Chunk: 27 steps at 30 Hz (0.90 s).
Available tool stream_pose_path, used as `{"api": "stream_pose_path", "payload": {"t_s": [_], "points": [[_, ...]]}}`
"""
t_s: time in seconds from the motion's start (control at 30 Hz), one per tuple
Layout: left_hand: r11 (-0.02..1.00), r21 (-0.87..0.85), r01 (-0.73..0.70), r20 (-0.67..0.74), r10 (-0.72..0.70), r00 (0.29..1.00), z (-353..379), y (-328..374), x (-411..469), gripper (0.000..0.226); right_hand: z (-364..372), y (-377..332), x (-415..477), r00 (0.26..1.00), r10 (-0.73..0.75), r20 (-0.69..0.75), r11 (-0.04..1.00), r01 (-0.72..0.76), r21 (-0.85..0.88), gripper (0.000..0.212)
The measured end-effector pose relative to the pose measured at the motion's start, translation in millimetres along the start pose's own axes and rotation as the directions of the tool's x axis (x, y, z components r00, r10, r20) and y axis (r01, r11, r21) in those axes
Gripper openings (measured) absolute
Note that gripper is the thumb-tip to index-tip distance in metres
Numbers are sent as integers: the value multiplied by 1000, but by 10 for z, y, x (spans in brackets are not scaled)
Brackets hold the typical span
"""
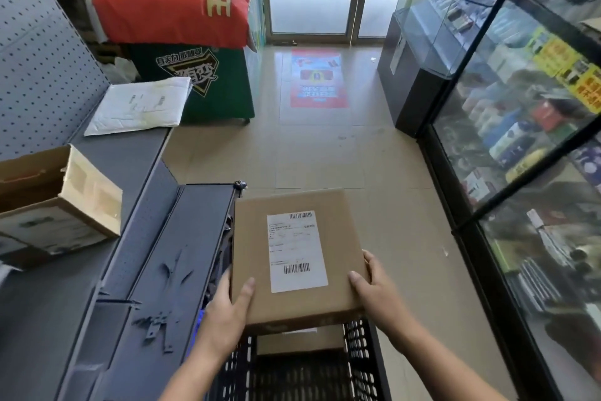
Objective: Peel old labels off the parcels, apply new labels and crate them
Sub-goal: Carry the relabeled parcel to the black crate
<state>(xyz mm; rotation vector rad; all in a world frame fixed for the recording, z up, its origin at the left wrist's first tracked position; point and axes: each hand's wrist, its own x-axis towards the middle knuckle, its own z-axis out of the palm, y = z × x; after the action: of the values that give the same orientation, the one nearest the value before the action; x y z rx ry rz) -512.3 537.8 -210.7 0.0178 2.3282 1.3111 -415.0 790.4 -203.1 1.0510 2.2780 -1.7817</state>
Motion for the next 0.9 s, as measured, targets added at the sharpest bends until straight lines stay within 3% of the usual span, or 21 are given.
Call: {"api": "stream_pose_path", "payload": {"t_s": [0.27, 0.4, 0.6, 0.9], "points": [[993, 49, 109, 78, -112, 991, 221, -557, 133, 81, 294, 619, 154, 988, 141, 64, 986, -135, -96, 55], [988, 46, 145, 117, -149, 982, 340, -964, 271, 99, 415, 856, 232, 979, 194, 67, 972, -183, -144, 57], [981, 43, 191, 122, -195, 973, 504, -1313, 363, 106, 540, 1096, 337, 965, 252, 76, 954, -235, -185, 59], [953, 36, 301, 137, -303, 943, 782, -1569, 618, 75, 681, 1324, 541, 931, 361, 54, 916, -343, -209, 60]]}}
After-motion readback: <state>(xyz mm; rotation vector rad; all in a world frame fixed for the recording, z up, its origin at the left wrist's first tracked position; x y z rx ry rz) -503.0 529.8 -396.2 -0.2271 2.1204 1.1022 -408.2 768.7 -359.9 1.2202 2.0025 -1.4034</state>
